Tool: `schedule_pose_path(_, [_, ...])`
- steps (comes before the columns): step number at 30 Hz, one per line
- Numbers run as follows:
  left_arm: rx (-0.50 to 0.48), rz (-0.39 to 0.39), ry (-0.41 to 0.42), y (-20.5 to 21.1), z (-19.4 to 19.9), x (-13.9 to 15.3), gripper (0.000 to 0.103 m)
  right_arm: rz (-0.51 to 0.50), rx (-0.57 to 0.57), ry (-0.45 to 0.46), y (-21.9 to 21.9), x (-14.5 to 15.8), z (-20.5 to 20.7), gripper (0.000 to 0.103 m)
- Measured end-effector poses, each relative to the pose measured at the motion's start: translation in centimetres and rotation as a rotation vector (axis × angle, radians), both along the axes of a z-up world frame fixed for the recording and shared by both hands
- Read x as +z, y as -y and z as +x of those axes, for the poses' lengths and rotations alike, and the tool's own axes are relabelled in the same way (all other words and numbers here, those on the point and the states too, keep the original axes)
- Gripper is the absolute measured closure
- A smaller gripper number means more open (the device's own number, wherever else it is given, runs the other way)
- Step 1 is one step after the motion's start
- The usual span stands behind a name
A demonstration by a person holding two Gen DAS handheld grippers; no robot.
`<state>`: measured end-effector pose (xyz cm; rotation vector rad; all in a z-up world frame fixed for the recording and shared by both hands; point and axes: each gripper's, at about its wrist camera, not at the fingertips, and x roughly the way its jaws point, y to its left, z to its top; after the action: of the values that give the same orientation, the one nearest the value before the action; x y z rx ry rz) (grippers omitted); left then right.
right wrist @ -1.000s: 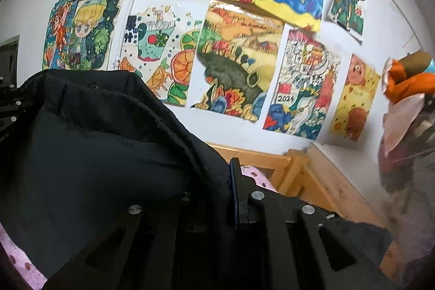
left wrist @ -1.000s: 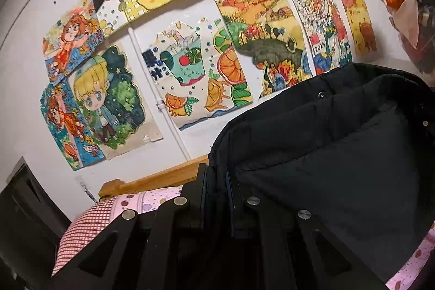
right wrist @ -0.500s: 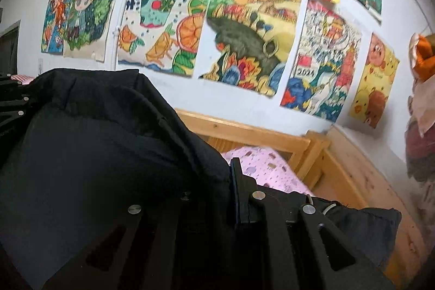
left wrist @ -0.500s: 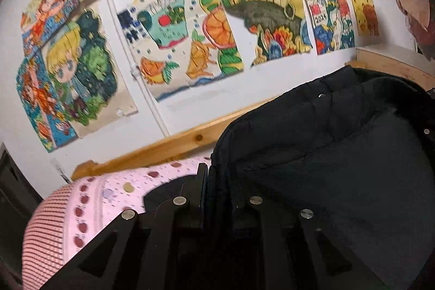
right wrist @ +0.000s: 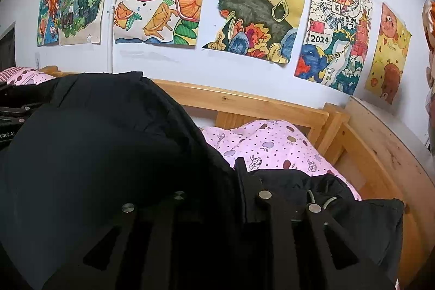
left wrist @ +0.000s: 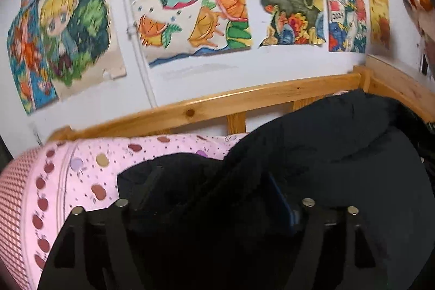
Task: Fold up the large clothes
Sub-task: 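Grasp the folded jacket edge with both grippers and pull it taut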
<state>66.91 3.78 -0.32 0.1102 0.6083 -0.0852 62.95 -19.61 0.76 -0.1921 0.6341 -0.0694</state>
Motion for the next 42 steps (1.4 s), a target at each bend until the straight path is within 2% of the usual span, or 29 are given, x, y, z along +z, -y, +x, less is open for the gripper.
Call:
schedule_pose_path(2, [0.017,-0.013,0.001,-0.4,0.0,-0.1,0.021,0.011,0.01,0.007,0.1,0.3,-0.2,0.085])
schedule_pose_path(4, [0.015,-0.027,0.0,-0.7,-0.1,-0.1,0.021,0.036,0.025,0.016,0.4,0.9,-0.5,0.084])
schedule_pose_path(5, [0.013,-0.031,0.002,-0.7,-0.2,0.0,0.021,0.05,0.033,0.026,0.6,1.4,-0.8,0.078])
schedule_pose_path(6, [0.012,-0.035,0.004,-0.8,-0.4,0.1,0.021,0.062,0.044,0.038,0.8,1.9,-1.1,0.059])
schedule_pose_path(7, [0.009,-0.044,0.005,-1.0,-0.5,0.3,0.021,0.077,0.062,0.062,1.0,2.5,-1.6,0.044])
schedule_pose_path(8, [0.007,-0.053,0.008,-1.1,-0.6,0.5,0.021,0.085,0.078,0.089,1.1,3.1,-2.2,0.023])
schedule_pose_path(9, [0.009,-0.065,0.017,-1.3,-0.8,0.7,0.021,0.078,0.079,0.11,1.2,3.5,-2.7,0.018])
schedule_pose_path(13, [0.026,-0.121,0.088,-2.4,-2.6,1.8,0.02,0.02,0.076,0.139,1.6,4.7,-4.4,0.018])
schedule_pose_path(15, [0.022,-0.15,0.117,-2.8,-3.4,2.4,0.017,0.01,0.053,0.164,2.2,5.1,-5.3,0.018])
schedule_pose_path(18, [0.017,-0.19,0.136,-3.3,-4.8,3.1,0.013,0.02,-0.035,0.295,3.7,6.5,-8.4,0.017])
schedule_pose_path(20, [0.006,-0.201,0.151,-3.3,-5.9,3.5,0.011,0.049,-0.089,0.37,4.9,7.4,-10.3,0.01])
schedule_pose_path(24, [-0.046,-0.193,0.166,-2.6,-8.1,3.9,0.009,0.046,-0.12,0.426,5.9,8.0,-12.2,0.007])
schedule_pose_path(29, [-0.104,-0.205,0.127,-1.6,-10.0,3.1,0.009,0.011,-0.03,0.35,4.7,7.3,-12.3,0.007])
schedule_pose_path(31, [-0.133,-0.198,0.112,-1.0,-10.5,2.6,0.009,0.02,0.028,0.285,4.1,6.5,-11.7,0.007])
schedule_pose_path(34, [-0.159,-0.154,0.087,0.1,-10.5,2.0,0.009,0.036,0.092,0.134,3.5,4.6,-9.6,0.007])
schedule_pose_path(37, [-0.145,-0.124,0.06,0.5,-9.6,1.5,0.008,0.067,0.08,0.079,4.1,3.7,-7.8,0.007])
schedule_pose_path(42, [-0.056,-0.159,0.035,-1.3,-7.3,1.1,0.008,0.158,-0.025,0.041,7.0,3.5,-4.0,0.007])
